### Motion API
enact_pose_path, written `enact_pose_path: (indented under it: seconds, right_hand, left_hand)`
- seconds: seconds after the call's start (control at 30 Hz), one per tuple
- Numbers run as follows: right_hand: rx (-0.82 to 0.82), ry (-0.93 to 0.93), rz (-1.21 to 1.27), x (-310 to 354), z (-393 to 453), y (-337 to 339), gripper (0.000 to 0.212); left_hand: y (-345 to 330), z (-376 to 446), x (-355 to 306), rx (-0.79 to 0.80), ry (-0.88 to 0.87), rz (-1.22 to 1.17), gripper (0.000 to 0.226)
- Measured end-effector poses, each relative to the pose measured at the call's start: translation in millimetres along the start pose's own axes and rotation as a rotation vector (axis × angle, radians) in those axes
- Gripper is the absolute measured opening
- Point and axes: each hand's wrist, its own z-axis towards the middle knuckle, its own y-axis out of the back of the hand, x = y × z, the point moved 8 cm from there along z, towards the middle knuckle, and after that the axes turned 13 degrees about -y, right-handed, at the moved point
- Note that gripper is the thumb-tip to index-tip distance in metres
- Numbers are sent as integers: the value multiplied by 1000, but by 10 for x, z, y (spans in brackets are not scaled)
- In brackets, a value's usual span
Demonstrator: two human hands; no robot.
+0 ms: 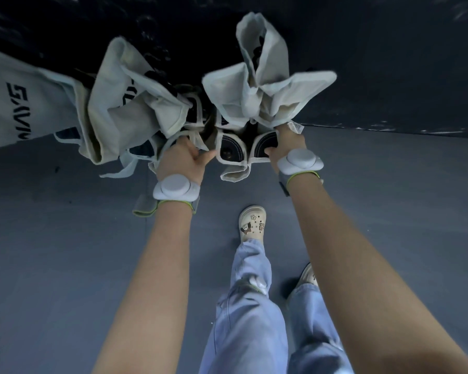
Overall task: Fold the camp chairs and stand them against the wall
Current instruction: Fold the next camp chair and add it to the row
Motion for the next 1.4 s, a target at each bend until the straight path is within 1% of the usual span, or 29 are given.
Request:
enact_pose_path:
  seconds: [0.1,0.17,0.23,0.33,0.43,0.57,0.67,0.8,0.97,1.03,1.17,1.27,1.33,1.4]
  right_hand:
    - [-1,-4,17,-8,-2,-23,46]
    - [-14,-14,47,-26,-7,-41,48]
    - [-32,0,78,7,-26,-74,49]
    - [-41,41,85,143,-64,-173,50]
    - [-19,53,103,234,-85,-247,50]
    - [2,68,129,167,-78,-266,48]
    - [5,96,116,126,-90,-237,46]
    - [-25,89,86,72,-135,-174,46]
    - [-57,56,113,-57,-180,-103,43]
    - [-68,37,111,-94,-220,-80,40]
    - [-89,50,60,-186,-351,-21,37]
    - [-70,55,-9,-237,-515,26,46]
    - [-34,46,-91,-368,-703,70,46]
    - [2,39,-129,-471,-861,62,41]
  left_hand:
    - [-14,-29,197,-28,93,3,55]
    - [-74,11,245,-24,107,-24,69]
    - [-101,51,210,-24,91,-1,78]
    - [-105,124,163,-21,43,23,81]
    - [-108,191,189,26,20,71,84]
    - [-122,202,199,51,15,89,90]
    - [-131,172,184,38,26,84,91]
    - [-124,132,179,6,25,137,81]
    - [-163,49,213,30,51,136,51]
    - [-174,19,199,41,56,132,44]
    - [-235,-77,61,81,27,95,33]
    - [-277,-215,-121,132,-24,99,28]
    - [-298,-422,-300,119,-69,72,24]
    - [-330,-593,-415,102,-67,33,24]
